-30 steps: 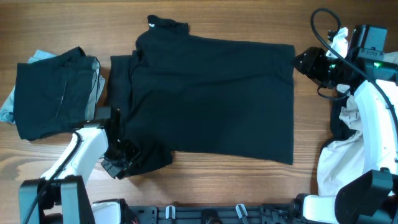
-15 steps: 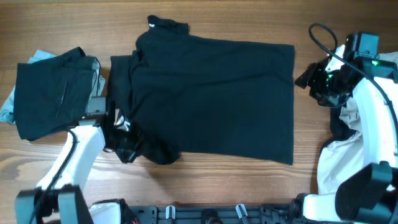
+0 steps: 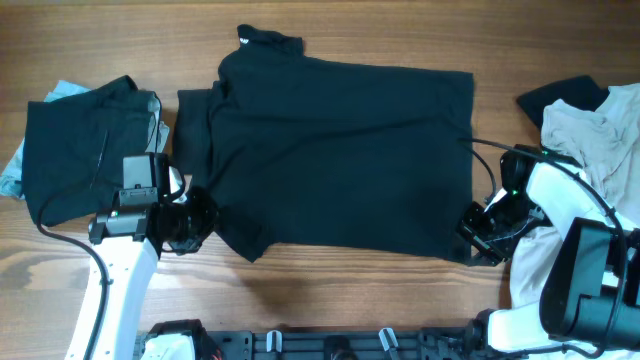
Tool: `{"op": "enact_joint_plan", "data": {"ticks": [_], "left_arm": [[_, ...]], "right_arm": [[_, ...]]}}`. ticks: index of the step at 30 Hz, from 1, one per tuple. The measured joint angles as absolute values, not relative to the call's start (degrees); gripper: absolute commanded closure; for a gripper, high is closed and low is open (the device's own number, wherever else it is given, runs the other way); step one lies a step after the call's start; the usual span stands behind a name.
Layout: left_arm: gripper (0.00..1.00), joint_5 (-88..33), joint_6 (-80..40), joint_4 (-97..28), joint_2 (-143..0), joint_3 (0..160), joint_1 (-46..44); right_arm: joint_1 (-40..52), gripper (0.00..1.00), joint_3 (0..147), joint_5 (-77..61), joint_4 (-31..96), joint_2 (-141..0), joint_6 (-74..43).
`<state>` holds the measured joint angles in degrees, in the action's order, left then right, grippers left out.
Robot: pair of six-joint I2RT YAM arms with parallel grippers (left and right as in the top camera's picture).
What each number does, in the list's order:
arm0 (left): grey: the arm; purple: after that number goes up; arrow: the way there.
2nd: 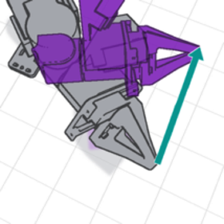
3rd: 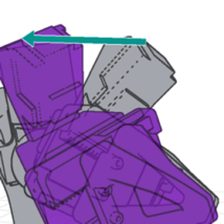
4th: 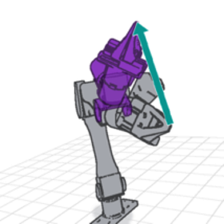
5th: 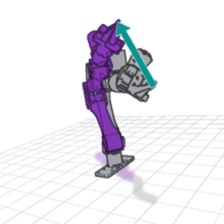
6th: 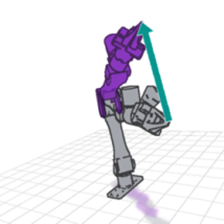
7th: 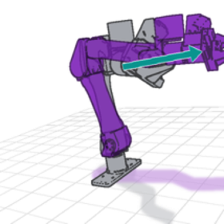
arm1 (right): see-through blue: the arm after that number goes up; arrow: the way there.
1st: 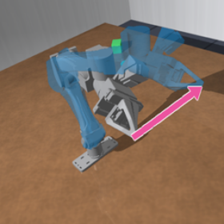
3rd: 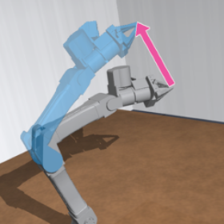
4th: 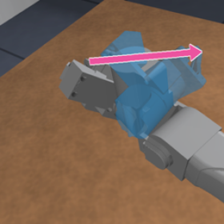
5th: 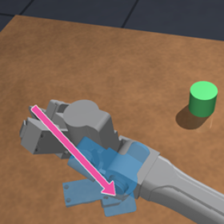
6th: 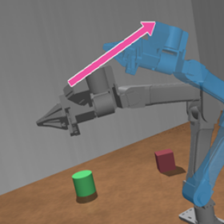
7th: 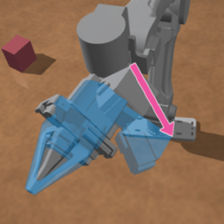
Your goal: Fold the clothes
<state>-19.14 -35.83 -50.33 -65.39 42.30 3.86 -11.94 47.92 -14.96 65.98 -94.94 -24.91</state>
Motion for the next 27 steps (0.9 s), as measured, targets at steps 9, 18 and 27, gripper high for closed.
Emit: {"op": "enact_joint_plan", "data": {"ticks": [9,18,27], "left_arm": [[0.96,-18.7,-35.9,-50.2,-65.4,42.3,3.9],[0.96,-14.6,-33.3,-57.4,-61.9,49.0,3.9],[0.96,-10.1,-32.0,-54.5,-57.2,53.5,3.9]], "right_arm": [[-11.9,0.87,41.6,-16.9,57.4,-95.0,-28.1],[-11.9,0.96,48.1,-16.0,63.0,-80.4,-28.5],[-11.9,0.96,49.0,-17.8,61.8,-70.1,-30.7]]}}
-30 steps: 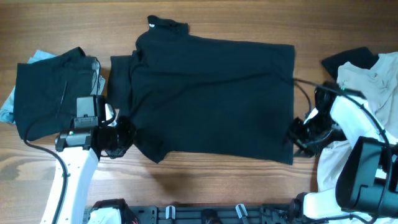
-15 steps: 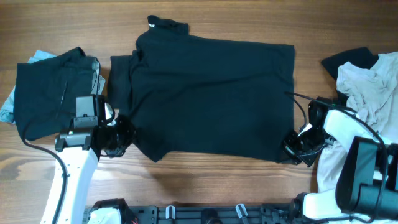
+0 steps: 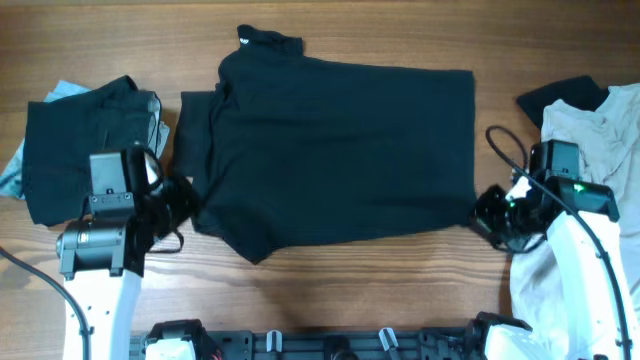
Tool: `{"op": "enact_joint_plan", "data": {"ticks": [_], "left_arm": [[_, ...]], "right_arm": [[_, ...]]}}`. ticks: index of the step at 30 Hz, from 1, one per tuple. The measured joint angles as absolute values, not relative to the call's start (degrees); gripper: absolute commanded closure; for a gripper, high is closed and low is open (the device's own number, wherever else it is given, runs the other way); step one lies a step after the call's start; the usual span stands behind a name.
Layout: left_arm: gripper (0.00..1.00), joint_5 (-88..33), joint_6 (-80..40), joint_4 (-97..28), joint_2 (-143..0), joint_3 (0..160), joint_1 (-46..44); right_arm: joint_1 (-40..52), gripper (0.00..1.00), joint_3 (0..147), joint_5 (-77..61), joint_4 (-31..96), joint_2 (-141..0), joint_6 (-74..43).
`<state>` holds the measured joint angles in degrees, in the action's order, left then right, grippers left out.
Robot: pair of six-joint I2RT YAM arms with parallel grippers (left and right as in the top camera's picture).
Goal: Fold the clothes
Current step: 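Fold the bottom half up toward the collar with both grippers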
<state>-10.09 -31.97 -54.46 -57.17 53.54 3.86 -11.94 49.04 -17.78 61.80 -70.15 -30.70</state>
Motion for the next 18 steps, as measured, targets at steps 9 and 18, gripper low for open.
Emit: {"op": "enact_joint_plan", "data": {"ticks": [9,18], "left_arm": [[0.60,-10.6,-28.8,-62.1,-72.4,54.0,0.1],[0.61,-12.1,-36.7,-49.4,-90.3,43.5,0.1]], "right_arm": [[-11.9,0.96,49.6,-23.6,51.3,-82.6,-34.0],[-11.9,0.96,49.6,-24.4,51.5,-82.7,-32.7]]}}
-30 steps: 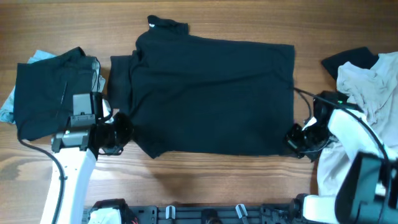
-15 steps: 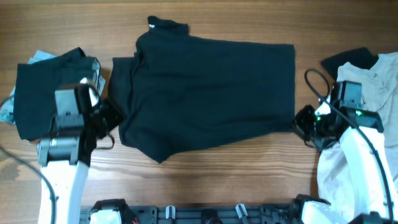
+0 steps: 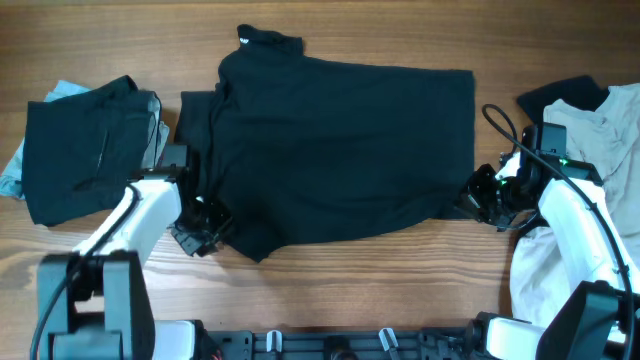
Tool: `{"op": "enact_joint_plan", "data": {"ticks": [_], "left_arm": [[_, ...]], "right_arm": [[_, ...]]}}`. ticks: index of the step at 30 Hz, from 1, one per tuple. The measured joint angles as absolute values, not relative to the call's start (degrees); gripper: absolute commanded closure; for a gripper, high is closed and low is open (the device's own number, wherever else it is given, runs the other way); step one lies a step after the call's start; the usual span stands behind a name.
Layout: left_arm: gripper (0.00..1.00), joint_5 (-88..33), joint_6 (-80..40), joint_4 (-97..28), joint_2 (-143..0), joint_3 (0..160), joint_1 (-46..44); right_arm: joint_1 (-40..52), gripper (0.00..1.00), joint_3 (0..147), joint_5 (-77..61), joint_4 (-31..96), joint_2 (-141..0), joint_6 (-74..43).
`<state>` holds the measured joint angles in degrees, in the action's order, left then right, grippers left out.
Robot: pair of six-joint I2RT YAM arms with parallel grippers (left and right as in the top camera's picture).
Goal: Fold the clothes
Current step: 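Fold the bottom half up toward the collar with both grippers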
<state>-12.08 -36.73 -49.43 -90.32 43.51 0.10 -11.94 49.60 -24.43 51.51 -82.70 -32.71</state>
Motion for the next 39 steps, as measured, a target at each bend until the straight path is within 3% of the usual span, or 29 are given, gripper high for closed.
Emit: {"op": "enact_joint_plan", "data": {"ticks": [2,5,9,15,22,25,27,35,39], "left_arm": [[0.66,-13.0,-37.0,-47.8,-91.1,42.9,0.1],[0.96,-13.9,-37.5,-45.2,-91.1,42.9,0.1],[0.96,-14.9,-37.7,-42.9,-91.1,42.9,0.0],[0.96,-14.9,-37.0,-59.6,-83.7,46.4,0.0],[0.96,-14.9,-35.9,-59.8,-78.0,48.1,0.0],[0.87,-14.9,-35.8,-59.8,-78.0,48.1,0.0],[0.95,-14.8,-35.4,-59.7,-78.0,48.1,0.0],[0.96,-14.9,-35.0,-60.1,-78.0,48.2,0.0],[0.96,-14.9,-33.4,-62.1,-78.0,55.5,0.0]], "right_arm": [[-11.9,0.96,49.6,-24.4,51.5,-82.7,-32.7],[-11.9,0.96,49.6,-24.4,51.3,-82.7,-32.5],[-11.9,0.96,49.6,-24.4,51.1,-82.7,-31.4],[-11.9,0.96,49.6,-24.4,53.5,-82.7,-29.0],[-11.9,0.96,49.6,-24.4,53.5,-82.7,-28.2],[-11.9,0.96,49.6,-24.4,53.5,-82.7,-28.2],[-11.9,0.96,49.6,-24.4,53.5,-82.7,-28.2],[-11.9,0.96,49.6,-24.2,54.3,-82.7,-28.2],[-11.9,0.95,50.1,-23.5,57.5,-82.7,-25.6]]}}
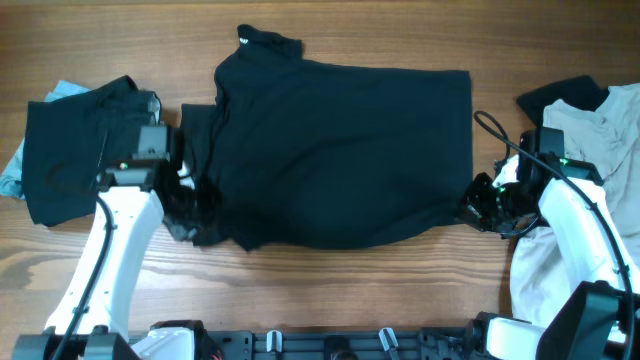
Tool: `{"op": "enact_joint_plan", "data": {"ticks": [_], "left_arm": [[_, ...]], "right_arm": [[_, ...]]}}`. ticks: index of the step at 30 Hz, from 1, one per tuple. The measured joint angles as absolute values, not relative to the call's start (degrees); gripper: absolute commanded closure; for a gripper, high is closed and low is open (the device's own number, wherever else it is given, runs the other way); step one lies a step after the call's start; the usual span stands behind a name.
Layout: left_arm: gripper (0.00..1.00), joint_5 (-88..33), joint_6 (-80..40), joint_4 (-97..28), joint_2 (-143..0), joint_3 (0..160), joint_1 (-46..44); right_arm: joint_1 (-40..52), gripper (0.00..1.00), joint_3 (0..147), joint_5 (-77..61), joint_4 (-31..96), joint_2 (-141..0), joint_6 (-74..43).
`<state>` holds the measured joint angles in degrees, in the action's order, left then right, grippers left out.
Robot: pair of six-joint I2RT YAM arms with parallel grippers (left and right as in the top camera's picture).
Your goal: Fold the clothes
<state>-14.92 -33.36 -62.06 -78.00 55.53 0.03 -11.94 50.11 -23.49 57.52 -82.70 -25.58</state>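
A black short-sleeved shirt [340, 140] lies spread flat across the middle of the table, collar at the far left. Its near hem bulges in a curve and looks lifted off the wood. My left gripper [193, 213] is at the near-left corner of the shirt by the sleeve, its fingers buried in the black cloth. At the near-right corner sits my right gripper [474, 208], fingers pressed into the hem. Both seem shut on the cloth, though the fingertips are hidden by it.
A folded dark garment [80, 150] lies at the left on a light blue cloth [12, 170]. At the right edge is a heap of pale beige clothes [590, 140] with a black piece [560, 95] behind it. Bare wood runs along the near side.
The left arm has swung round, its wrist now farther back by the folded pile, the gripper still at the near-left corner. The near hem now bulges lower in the middle. The right gripper barely moved.
Both grippers were first at the shirt's near corners, with the hem straight and close to the table's near side. Then the corners sat farther from me and the hem had drawn in. Now the corners stay held and the hem sags between them.
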Motion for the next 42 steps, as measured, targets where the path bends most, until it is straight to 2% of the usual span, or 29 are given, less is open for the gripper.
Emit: {"op": "enact_joint_plan", "data": {"ticks": [6,11,18,19,20,21,22,25,29,32,36,37,39,40,42], "left_arm": [[0.96,-14.9,-31.4,-50.4,-78.2,60.7,0.0],[0.96,-14.9,-31.1,-42.9,-81.1,60.7,-0.4],[0.96,-10.7,-30.7,-39.0,-86.0,60.7,-3.8],[0.95,-10.3,-30.7,-37.9,-86.3,60.7,-3.8],[0.81,-10.1,-30.7,-37.1,-86.5,60.7,-3.8],[0.69,-10.0,-30.7,-36.0,-86.6,60.7,-3.8],[0.61,-9.9,-30.5,-35.3,-86.7,60.7,-3.9],[0.51,-8.6,-28.5,-38.0,-86.7,60.8,-4.0],[0.45,-2.8,-24.6,-47.8,-86.7,60.8,-1.7],[0.48,1.5,-23.4,-50.4,-86.7,60.5,0.8],[0.53,2.0,-20.9,-43.6,-88.8,57.1,2.4],[0.59,1.2,-19.6,-40.9,-90.5,56.7,2.4],[0.89,-0.9,-17.5,-37.9,-94.4,56.6,2.4],[0.96,-2.7,-15.9,-36.9,-96.1,56.6,2.4],[0.96,-5.3,-13.4,-36.7,-99.0,56.4,2.4]], "right_arm": [[-11.9,0.96,53.1,-23.0,50.8,-82.7,-26.1],[-11.9,0.96,53.1,-20.5,43.9,-84.4,-32.0],[-11.9,0.96,53.1,-17.8,39.8,-88.1,-37.3],[-11.9,0.72,53.1,-17.4,38.7,-88.1,-37.9],[-11.9,0.52,53.1,-17.3,38.2,-88.1,-38.0],[-11.9,0.47,53.1,-17.1,37.6,-88.1,-38.2],[-11.9,0.47,53.1,-16.6,37.4,-88.1,-38.8],[-11.9,0.43,53.1,-16.3,39.7,-88.1,-38.6],[-12.0,0.44,53.2,-14.7,43.0,-88.2,-36.3],[-12.0,0.48,53.2,-14.3,45.9,-88.2,-32.6],[-12.0,0.48,53.2,-14.0,47.1,-88.2,-27.7],[-12.0,0.48,53.2,-14.0,46.8,-88.2,-27.0],[-12.0,0.48,53.2,-14.0,46.7,-88.2,-26.7],[-12.0,0.48,53.2,-14.0,46.7,-88.2,-26.7],[-12.0,0.48,53.2,-13.9,46.5,-88.2,-26.7]]}}
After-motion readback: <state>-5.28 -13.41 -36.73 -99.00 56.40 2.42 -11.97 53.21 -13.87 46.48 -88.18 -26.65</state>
